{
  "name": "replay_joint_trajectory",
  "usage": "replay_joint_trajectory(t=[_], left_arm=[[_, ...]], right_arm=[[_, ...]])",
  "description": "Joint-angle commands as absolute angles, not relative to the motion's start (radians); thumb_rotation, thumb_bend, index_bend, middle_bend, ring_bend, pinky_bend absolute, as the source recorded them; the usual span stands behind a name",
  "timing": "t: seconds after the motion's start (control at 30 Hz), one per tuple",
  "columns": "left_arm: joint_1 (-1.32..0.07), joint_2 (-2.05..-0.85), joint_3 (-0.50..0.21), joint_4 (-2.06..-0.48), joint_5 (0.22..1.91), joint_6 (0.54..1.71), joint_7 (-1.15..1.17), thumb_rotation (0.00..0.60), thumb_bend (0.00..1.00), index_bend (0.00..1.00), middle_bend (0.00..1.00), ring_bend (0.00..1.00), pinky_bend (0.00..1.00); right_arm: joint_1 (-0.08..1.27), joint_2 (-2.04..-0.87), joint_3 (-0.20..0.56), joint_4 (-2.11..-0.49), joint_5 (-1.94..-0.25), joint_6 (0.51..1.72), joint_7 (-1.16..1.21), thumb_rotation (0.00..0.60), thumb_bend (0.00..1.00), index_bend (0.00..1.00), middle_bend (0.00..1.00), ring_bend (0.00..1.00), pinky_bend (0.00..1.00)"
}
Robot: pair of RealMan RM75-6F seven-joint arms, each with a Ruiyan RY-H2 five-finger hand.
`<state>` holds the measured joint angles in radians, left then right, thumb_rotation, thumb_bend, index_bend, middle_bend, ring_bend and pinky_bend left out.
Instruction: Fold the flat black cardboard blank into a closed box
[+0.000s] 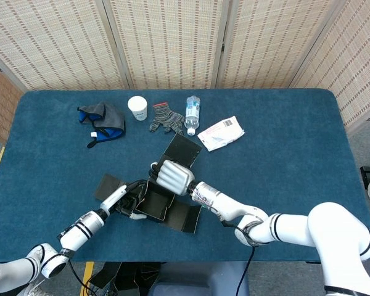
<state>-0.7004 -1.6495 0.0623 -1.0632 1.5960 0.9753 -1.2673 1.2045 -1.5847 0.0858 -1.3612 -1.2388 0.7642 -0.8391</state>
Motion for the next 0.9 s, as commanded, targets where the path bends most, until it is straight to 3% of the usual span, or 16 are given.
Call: replay_joint_trajectory(t=[0.03, 0.23, 0.37, 0.53, 0.9], left_arm=[[-0.701, -1.650, 0.063, -1.061, 1.595, 0.976, -1.280, 0.600, 0.09, 0.25, 0.20, 0.65, 0.89], [-0.698, -1.647, 0.065, -1.060, 1.594, 0.982, -1.292, 0.600, 0.09, 0.26, 0.24, 0.65, 0.89], [-0.694, -1.639, 0.067, -1.065, 1.593, 0.985, -1.307, 0.600, 0.09, 0.26, 0.25, 0.65, 0.89], [-0.691, -1.614, 0.077, -1.081, 1.596, 0.983, -1.339, 0.600, 0.09, 0.26, 0.25, 0.65, 0.89], [-0.682, -1.504, 0.074, -1.162, 1.575, 0.985, -1.458, 0.600, 0.10, 0.24, 0.25, 0.64, 0.89]], right_arm=[[1.197, -1.584, 0.090, -1.369, -1.226, 0.770, -0.834, 0.600, 0.12, 0.26, 0.27, 0.82, 1.00], [1.172, -1.569, 0.109, -1.421, -1.156, 0.781, -0.815, 0.600, 0.10, 0.01, 0.13, 0.76, 1.00], [1.144, -1.527, 0.136, -1.501, -1.082, 0.786, -0.752, 0.600, 0.09, 0.00, 0.03, 0.72, 1.00], [1.093, -1.456, 0.165, -1.595, -1.042, 0.813, -0.630, 0.600, 0.08, 0.00, 0.00, 0.70, 1.00], [0.900, -1.336, 0.146, -1.702, -1.234, 0.968, -0.255, 0.600, 0.08, 0.00, 0.00, 0.70, 1.00]])
